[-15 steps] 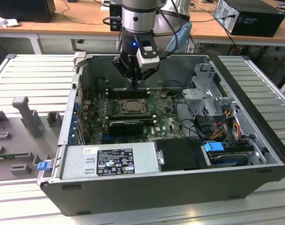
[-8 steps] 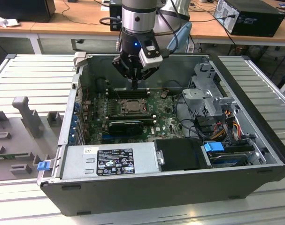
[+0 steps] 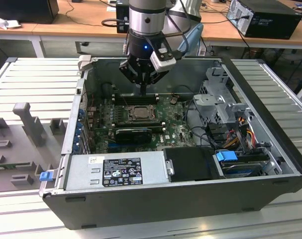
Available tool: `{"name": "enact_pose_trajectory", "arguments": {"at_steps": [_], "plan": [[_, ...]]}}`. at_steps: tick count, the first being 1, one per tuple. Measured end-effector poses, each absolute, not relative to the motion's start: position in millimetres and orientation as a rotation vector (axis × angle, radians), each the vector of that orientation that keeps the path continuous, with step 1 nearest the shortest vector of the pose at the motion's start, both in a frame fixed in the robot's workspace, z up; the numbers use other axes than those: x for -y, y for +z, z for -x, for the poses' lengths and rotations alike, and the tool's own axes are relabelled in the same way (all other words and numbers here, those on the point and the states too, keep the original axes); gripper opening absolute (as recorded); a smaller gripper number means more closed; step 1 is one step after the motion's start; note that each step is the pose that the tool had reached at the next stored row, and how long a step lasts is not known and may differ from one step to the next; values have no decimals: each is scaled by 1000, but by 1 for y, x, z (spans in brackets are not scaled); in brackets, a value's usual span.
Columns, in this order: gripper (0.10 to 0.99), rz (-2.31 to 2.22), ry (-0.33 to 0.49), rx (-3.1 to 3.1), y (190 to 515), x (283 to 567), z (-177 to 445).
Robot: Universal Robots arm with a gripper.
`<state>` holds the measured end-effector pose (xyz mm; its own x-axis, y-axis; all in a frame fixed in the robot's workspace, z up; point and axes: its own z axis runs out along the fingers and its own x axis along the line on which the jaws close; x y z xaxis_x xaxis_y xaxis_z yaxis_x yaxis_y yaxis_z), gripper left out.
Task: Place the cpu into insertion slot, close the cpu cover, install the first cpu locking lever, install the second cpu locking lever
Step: 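Install the first cpu locking lever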
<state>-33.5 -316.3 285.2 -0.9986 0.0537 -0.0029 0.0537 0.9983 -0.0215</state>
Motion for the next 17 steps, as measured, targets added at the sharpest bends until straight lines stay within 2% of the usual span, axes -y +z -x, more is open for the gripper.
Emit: {"name": "enact_pose_trajectory", "arguments": {"at_steps": [4,17], "plan": [[106,63,-21,-3138,284,316,38],[106,2,-8,-3138,274,315,75]]}}
